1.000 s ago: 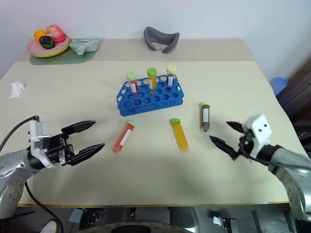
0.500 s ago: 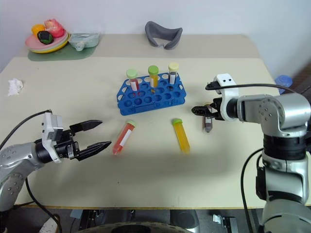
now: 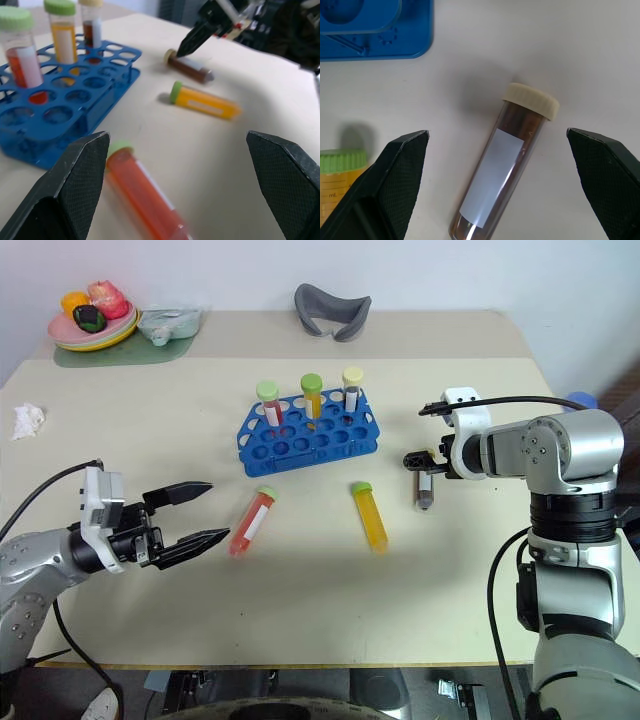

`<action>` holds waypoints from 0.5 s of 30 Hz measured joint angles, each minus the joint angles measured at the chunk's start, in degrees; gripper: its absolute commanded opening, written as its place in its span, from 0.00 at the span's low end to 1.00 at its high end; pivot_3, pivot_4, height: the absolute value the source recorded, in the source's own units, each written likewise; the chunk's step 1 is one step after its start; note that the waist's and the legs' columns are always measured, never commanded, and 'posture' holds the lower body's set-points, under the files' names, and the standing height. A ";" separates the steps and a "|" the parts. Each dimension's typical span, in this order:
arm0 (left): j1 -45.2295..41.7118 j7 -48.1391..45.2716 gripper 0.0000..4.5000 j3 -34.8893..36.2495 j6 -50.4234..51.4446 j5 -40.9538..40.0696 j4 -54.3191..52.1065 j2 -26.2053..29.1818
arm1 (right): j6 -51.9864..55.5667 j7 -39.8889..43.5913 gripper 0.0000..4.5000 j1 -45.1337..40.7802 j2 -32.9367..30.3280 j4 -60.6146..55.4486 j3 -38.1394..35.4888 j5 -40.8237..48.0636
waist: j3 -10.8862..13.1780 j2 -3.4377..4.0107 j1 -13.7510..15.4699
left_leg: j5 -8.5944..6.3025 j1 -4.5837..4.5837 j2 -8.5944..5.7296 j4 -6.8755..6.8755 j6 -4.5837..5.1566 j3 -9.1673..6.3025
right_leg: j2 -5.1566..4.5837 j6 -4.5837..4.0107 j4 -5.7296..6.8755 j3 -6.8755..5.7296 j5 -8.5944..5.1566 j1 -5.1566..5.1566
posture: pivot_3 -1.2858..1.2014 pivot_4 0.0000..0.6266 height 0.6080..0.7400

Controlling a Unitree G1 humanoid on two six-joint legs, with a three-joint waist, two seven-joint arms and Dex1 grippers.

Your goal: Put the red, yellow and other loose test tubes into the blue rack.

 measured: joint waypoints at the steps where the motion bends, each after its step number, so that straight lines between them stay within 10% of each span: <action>1: -0.35 -0.49 0.98 0.01 0.00 -0.46 0.00 0.02 | 0.00 -0.14 1.00 0.20 0.16 -0.02 0.02 -0.33 | 0.00 0.00 0.01 | 0.00 0.00 0.00 0.00 0.00 0.00 | 0.00 0.00 0.00 0.00 0.00 0.00 | 0.52 0.24 1.00; 15: -2.26 -4.93 0.98 -0.21 -0.22 -1.86 0.23 1.34 | -0.07 -0.17 1.00 1.86 3.01 0.05 0.28 -5.00 | 0.01 0.02 -0.07 | 0.01 0.00 0.00 0.03 0.00 0.00 | 0.01 0.00 0.05 0.00 0.00 0.00 | 0.52 0.24 1.00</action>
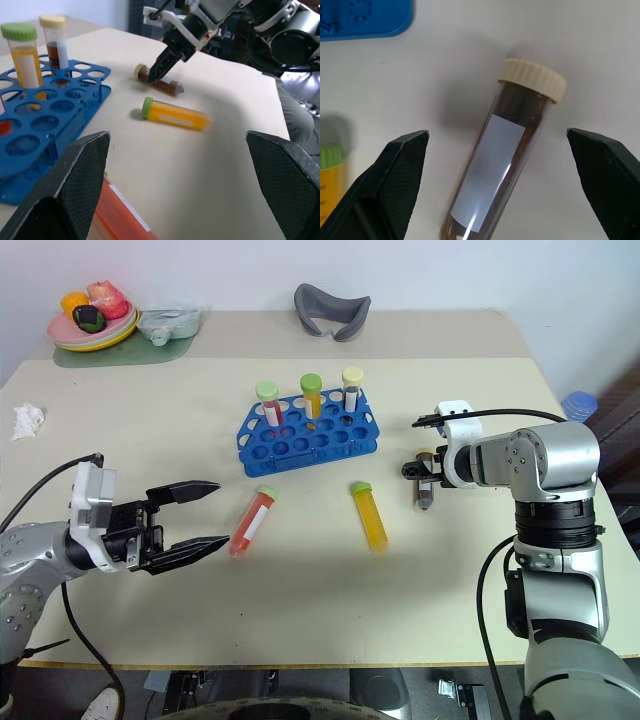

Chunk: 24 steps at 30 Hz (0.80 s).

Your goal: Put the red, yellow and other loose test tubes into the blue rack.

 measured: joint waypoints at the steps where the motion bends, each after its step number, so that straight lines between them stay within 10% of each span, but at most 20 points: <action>1: -0.19 -0.02 0.98 -0.01 0.00 0.10 0.01 0.00 | -0.04 -0.03 1.00 0.00 0.49 0.16 -0.01 -0.49 | 0.00 0.00 -0.01 | 0.00 0.00 0.00 0.00 0.00 0.00 | 0.00 0.00 0.00 0.00 0.00 0.00 | 0.52 0.24 1.00; 10: 0.05 0.56 0.98 0.09 0.14 0.51 -0.11 0.00 | -2.10 -0.15 1.00 -0.07 3.28 3.09 -0.04 -4.63 | 0.01 0.02 -0.10 | 0.00 0.00 0.00 0.00 0.00 0.00 | 0.00 0.00 0.02 0.00 0.00 0.00 | 0.52 0.24 1.00; 19: 2.05 2.64 1.00 0.32 0.29 0.41 -1.63 0.00 | -6.58 0.17 0.21 -0.18 4.37 5.46 1.22 -8.33 | 0.00 0.01 -1.38 | 0.00 0.02 0.00 0.21 0.00 -0.03 | 0.02 0.01 0.16 0.00 0.01 0.07 | 0.52 0.24 1.00; 24: 2.71 3.78 1.00 0.67 0.35 0.34 -2.06 0.00 | -5.93 0.45 0.19 -0.18 6.27 5.34 -1.03 -8.54 | 0.01 0.02 -1.40 | 0.00 0.03 0.00 0.40 0.00 -0.04 | 0.03 0.01 0.33 0.00 0.01 0.08 | 0.52 0.24 1.00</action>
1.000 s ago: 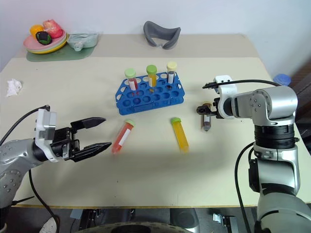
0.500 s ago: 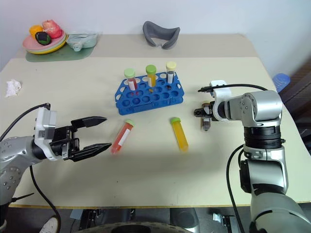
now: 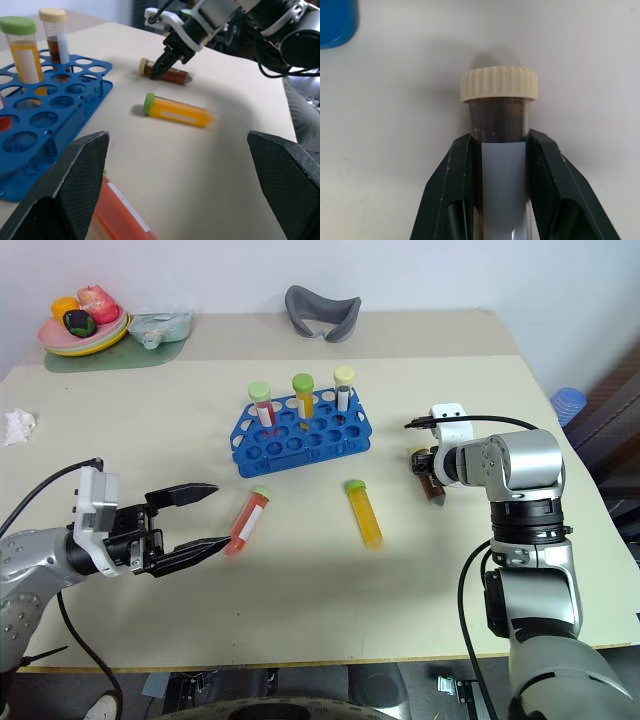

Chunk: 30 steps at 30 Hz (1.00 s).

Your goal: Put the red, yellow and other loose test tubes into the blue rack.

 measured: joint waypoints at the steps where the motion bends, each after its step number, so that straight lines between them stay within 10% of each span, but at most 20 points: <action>1: 0.08 0.27 1.00 0.17 0.02 -0.09 -0.12 -0.01 | 0.85 0.07 0.19 0.00 1.47 -0.72 -2.09 0.49 | 0.01 0.02 0.00 | 0.00 0.00 0.00 0.04 0.00 -0.01 | 0.01 0.00 0.04 0.00 0.00 0.00 | 0.52 0.24 1.00; 7: -0.08 2.32 1.00 0.61 0.79 -1.18 -0.98 -0.05 | -3.18 2.61 0.19 -0.88 14.40 -10.65 -17.38 8.44 | 0.07 0.12 0.04 | 0.00 0.00 0.00 0.15 0.00 -0.08 | 0.05 0.00 0.24 -0.01 0.00 0.00 | 0.52 0.24 1.00; 14: -1.80 3.51 1.00 0.67 0.76 -0.95 0.62 -0.46 | -40.60 4.34 0.19 -0.63 25.90 -14.14 -18.29 8.26 | 0.09 0.15 -0.06 | 0.00 0.01 0.00 0.17 0.00 -0.07 | 0.04 0.01 0.29 -0.02 -0.01 0.00 | 0.52 0.24 1.00; 30: -0.34 3.91 1.00 2.69 -0.44 -0.22 2.08 -0.76 | -98.50 22.78 0.19 5.06 35.04 19.92 -9.91 2.58 | 0.16 0.27 -1.16 | 0.05 0.09 0.00 0.19 -0.09 -0.09 | 0.03 0.00 0.54 -0.02 -0.01 -0.03 | 0.52 0.24 1.00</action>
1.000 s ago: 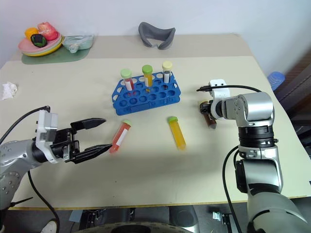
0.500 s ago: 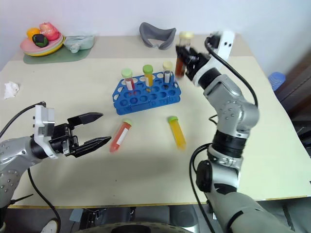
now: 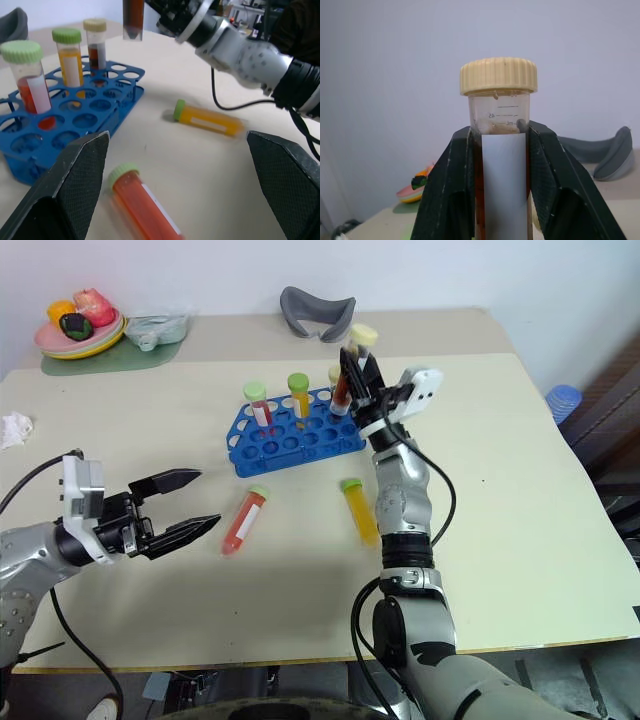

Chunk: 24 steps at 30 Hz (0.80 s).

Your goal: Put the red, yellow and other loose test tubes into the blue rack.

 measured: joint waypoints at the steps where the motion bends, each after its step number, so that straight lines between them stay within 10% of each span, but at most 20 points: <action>1: 0.14 0.16 1.00 0.26 0.00 -0.01 -0.02 0.00 | -2.20 0.73 0.19 -0.09 0.02 2.24 0.19 -0.12 | 0.00 0.00 -0.15 | 0.00 0.00 0.00 0.00 -0.01 0.00 | 0.00 0.00 0.00 0.00 0.00 0.00 | 0.52 0.24 1.00; 24: 2.15 3.21 1.00 1.90 0.17 -0.90 -2.47 -0.40 | -25.89 0.75 0.19 -8.93 -4.98 34.81 0.59 -5.74 | 0.00 0.00 -0.80 | 0.03 0.07 0.00 0.04 -0.06 -0.03 | 0.01 0.00 0.10 0.00 0.00 0.05 | 0.52 0.24 1.00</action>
